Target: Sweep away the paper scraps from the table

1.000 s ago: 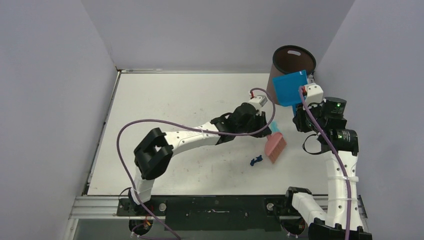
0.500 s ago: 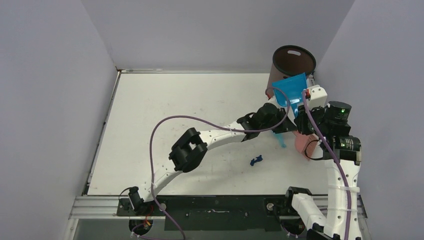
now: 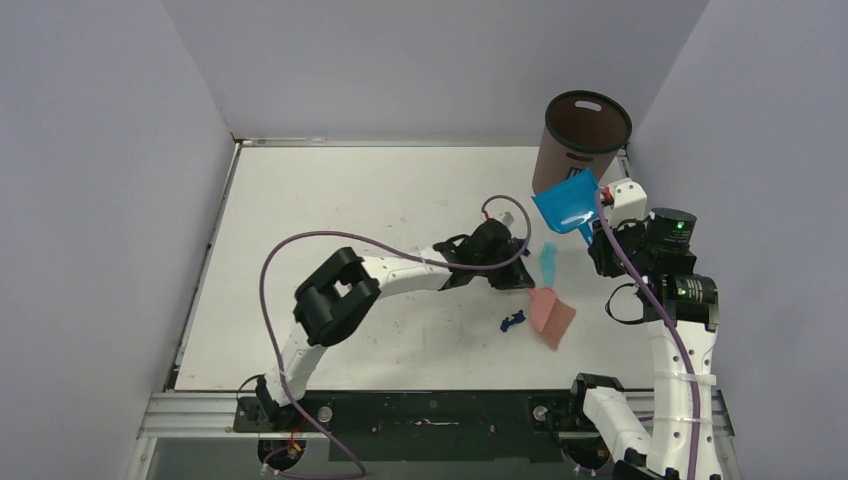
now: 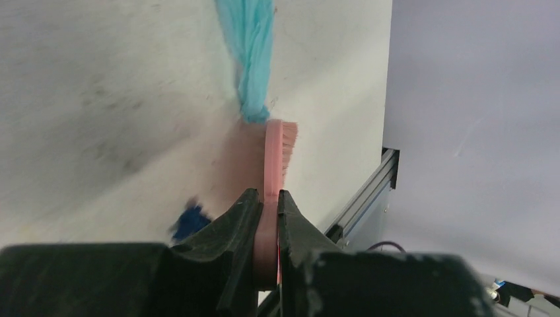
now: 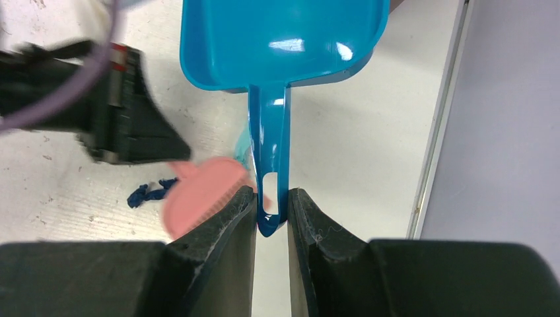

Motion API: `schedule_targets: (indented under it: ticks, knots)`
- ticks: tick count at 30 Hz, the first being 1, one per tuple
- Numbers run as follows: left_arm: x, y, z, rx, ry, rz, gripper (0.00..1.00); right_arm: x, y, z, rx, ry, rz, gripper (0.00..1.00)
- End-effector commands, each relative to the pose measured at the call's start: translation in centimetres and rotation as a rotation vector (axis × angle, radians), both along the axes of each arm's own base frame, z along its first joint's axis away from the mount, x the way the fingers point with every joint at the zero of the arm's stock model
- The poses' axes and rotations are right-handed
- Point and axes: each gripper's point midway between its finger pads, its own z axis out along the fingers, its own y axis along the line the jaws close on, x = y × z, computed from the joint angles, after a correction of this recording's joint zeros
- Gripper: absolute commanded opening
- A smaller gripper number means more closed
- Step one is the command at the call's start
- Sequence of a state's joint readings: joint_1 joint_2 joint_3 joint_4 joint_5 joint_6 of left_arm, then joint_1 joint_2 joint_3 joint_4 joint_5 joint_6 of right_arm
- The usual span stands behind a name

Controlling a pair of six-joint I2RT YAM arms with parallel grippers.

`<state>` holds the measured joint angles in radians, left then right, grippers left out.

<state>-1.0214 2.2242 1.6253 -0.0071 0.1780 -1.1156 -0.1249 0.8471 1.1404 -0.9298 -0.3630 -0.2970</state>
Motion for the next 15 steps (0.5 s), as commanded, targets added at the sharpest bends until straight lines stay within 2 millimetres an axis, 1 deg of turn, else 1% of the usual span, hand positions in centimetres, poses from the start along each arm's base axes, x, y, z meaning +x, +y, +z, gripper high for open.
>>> schedule_targets:
  ticks: [1,2,3,6,8,9,10,11,12,13,15]
  knots:
    - [0.2,6.5,3.2,0.052,-0.057,0.009,0.0,0.5,-0.5,1.1,-0.043,-0.049,0.001,0.05]
    - [-0.1,8.2,2.8,0.067,-0.041,0.013,0.0,0.5,-0.6,1.1,-0.05,-0.049,0.001,0.05]
    - [-0.6,10.3,1.7,0.097,-0.017,0.018,0.0,0.4,-0.7,1.1,-0.055,-0.049,0.001,0.05]
    - [-0.5,14.9,1.6,0.169,-0.028,0.018,0.0,0.5,-0.8,1.2,-0.063,-0.045,-0.002,0.05]
    - [0.4,17.8,2.3,0.227,-0.065,0.041,0.0,0.5,-0.9,1.1,-0.067,-0.04,-0.006,0.05]
    - [0.9,19.1,2.9,0.249,-0.093,0.055,0.0,0.5,-1.0,1.0,-0.069,-0.039,-0.008,0.05]
    - [1.8,20.4,3.8,0.267,-0.129,0.087,0.0,0.4,-1.0,0.9,-0.068,-0.037,-0.01,0.05]
    - [2.1,21.0,5.1,0.268,-0.164,0.096,0.0,0.4,-1.0,0.8,-0.066,-0.034,-0.013,0.05]
    - [2.9,21.8,6.4,0.276,-0.21,0.124,0.0,0.4,-1.0,0.7,-0.064,-0.031,-0.016,0.05]
    - [3.4,22.2,7.9,0.276,-0.253,0.142,0.0,0.4,-1.0,0.6,-0.061,-0.027,-0.018,0.05]
    - [4.2,22.1,11.2,0.237,-0.333,0.169,0.0,0.3,-1.1,0.4,-0.056,-0.018,-0.028,0.05]
